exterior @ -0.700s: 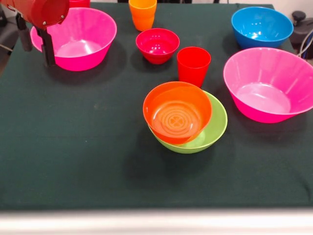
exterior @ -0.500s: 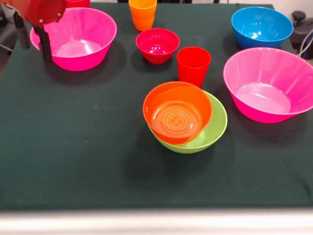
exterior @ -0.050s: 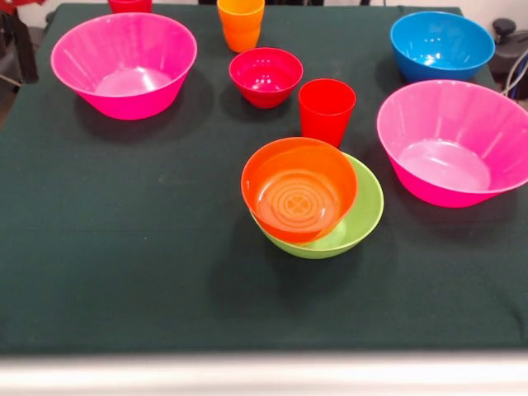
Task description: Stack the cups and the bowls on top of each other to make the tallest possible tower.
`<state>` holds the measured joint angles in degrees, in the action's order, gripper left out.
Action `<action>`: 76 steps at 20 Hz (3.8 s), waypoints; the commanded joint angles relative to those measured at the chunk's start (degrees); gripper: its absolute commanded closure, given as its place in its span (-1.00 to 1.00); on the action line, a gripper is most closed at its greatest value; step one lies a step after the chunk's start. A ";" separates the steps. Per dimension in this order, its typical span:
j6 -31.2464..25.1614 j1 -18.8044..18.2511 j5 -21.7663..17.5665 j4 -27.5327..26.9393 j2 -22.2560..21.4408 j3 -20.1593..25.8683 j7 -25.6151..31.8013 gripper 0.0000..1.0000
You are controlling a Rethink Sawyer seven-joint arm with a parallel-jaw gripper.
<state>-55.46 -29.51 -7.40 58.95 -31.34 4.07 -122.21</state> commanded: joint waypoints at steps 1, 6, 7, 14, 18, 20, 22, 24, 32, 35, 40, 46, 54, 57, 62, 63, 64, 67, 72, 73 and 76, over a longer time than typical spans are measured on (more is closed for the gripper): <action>0.06 -0.03 -2.37 8.23 0.27 5.23 11.35 -1.00; -0.14 1.09 -2.90 7.98 1.23 4.47 8.73 -1.00; -0.05 1.39 -3.27 7.75 1.42 4.37 8.77 -1.00; 0.71 2.19 -1.01 10.09 2.80 4.96 4.40 -1.00; 0.62 3.15 -1.72 10.06 3.72 4.10 3.09 -1.00; 1.40 3.53 -1.92 10.43 4.07 3.82 2.39 -1.00; 2.52 3.98 -2.18 10.87 4.40 3.49 1.67 -1.00; 3.25 4.61 -2.49 11.16 4.68 2.96 0.82 -1.00; 5.86 6.33 -0.75 14.50 4.76 1.73 -4.03 -1.00; 7.33 7.03 -0.99 15.33 5.02 1.49 -4.21 -1.00; 7.62 8.75 -0.08 16.67 4.91 0.11 -6.77 -1.00; 6.27 12.17 1.99 16.25 5.39 -2.24 -12.14 -1.00; 7.38 16.38 6.52 20.33 2.73 -4.26 -15.27 -1.00; 6.16 17.68 7.85 19.88 2.16 -4.58 -15.17 -1.00; 5.81 20.14 8.33 20.01 0.90 -5.23 -12.83 -1.00; 6.70 20.50 8.25 20.06 0.84 -4.96 -12.07 -1.00; 8.18 20.47 8.45 20.97 0.74 -4.47 -11.44 -1.00; 10.44 20.81 8.31 21.78 0.44 -3.82 -9.72 -1.00; 14.23 18.10 8.29 24.39 1.11 -1.87 -5.27 -1.00; 14.67 17.84 7.70 24.90 0.95 -2.15 -4.65 -1.00; 16.68 16.18 7.99 26.65 0.95 -1.09 -3.37 -1.00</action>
<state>-44.41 -10.77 0.83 77.92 -32.29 -2.83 -125.73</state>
